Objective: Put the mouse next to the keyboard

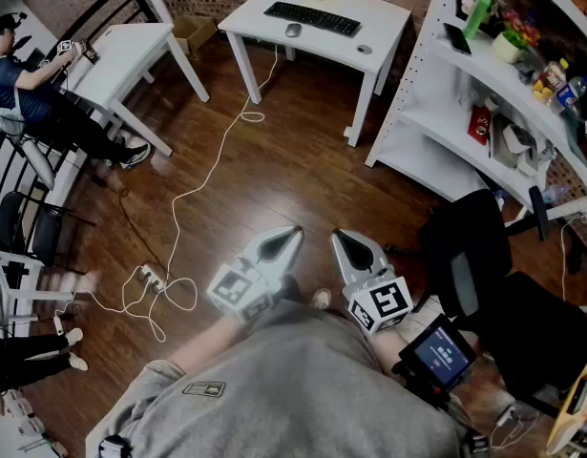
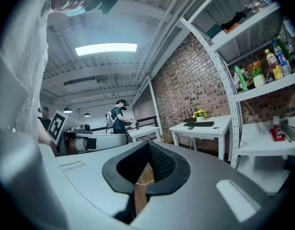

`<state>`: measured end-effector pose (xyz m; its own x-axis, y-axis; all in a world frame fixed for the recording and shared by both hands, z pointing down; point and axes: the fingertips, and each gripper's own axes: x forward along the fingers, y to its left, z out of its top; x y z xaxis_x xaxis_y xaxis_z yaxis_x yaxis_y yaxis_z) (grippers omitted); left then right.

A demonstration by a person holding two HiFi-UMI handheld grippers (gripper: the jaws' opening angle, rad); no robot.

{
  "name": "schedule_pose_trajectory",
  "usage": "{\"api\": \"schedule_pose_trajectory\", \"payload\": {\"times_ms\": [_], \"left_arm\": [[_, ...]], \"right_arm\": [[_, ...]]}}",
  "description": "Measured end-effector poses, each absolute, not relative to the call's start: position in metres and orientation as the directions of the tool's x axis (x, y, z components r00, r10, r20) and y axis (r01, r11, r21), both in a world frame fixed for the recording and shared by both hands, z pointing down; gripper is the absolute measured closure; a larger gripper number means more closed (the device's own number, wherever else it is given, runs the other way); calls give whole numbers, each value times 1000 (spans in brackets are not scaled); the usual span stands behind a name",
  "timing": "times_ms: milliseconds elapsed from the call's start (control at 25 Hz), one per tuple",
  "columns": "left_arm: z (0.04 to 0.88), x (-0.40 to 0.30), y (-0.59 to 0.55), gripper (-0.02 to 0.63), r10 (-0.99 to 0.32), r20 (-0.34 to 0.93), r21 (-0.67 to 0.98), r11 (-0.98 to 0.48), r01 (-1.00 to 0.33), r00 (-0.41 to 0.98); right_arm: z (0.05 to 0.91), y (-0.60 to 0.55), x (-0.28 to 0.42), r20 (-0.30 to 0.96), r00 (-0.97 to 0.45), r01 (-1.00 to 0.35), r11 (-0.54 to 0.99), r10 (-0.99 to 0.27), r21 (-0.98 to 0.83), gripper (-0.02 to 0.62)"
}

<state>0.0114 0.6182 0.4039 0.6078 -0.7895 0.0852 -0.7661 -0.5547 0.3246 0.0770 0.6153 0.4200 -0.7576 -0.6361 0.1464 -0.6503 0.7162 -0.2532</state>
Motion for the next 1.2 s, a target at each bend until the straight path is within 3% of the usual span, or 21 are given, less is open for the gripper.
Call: {"api": "schedule_pose_trajectory", "payload": {"times_ms": [520,1200], "left_arm": [[420,-4,520,609,-780,83,343,-562,-753,620],[413,-115,280,609,-721,66,322,-639,-699,690]], "right_arm": [[432,522,69,182,-732,-681,696,-656,-229,582],[423,286,-21,187,-626,-779,598,-757,-190,582]]}}
